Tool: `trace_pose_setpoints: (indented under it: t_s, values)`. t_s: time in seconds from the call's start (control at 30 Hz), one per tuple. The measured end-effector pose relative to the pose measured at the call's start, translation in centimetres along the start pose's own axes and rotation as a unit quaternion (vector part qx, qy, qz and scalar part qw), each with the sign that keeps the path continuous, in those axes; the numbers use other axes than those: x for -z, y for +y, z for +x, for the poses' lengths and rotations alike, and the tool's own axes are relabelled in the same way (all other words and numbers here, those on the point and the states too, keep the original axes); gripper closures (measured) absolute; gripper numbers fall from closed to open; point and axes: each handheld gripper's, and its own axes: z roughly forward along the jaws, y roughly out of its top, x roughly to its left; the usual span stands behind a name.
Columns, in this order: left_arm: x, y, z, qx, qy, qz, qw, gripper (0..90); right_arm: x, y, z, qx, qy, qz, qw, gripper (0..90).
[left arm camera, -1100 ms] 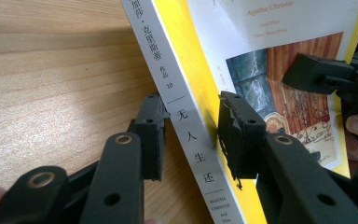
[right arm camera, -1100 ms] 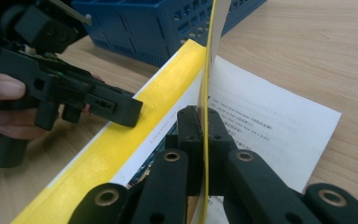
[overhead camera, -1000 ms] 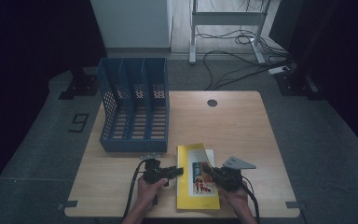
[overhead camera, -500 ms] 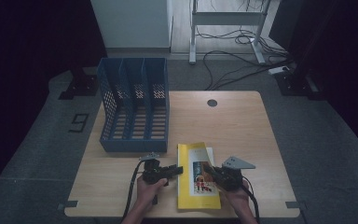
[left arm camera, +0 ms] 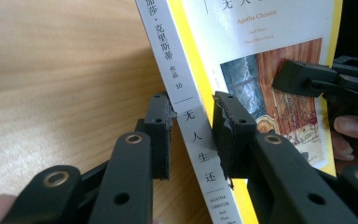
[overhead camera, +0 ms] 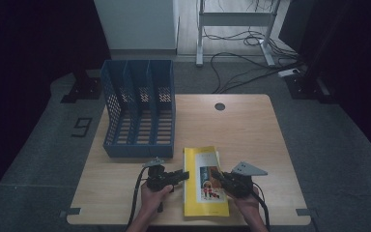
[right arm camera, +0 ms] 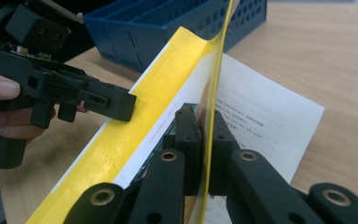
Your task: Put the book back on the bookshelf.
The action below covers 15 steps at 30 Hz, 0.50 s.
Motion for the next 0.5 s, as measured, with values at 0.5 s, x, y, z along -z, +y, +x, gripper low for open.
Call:
trace_pose_setpoints:
  t_s: [0.5]
  values:
    - [-0.1,-0.3,0.1,-0.001,0.001,-0.002,1.0000,69.3,-1.1,-0.7,-0.8,-0.004,-0.029,0.029,0.9992,70.6]
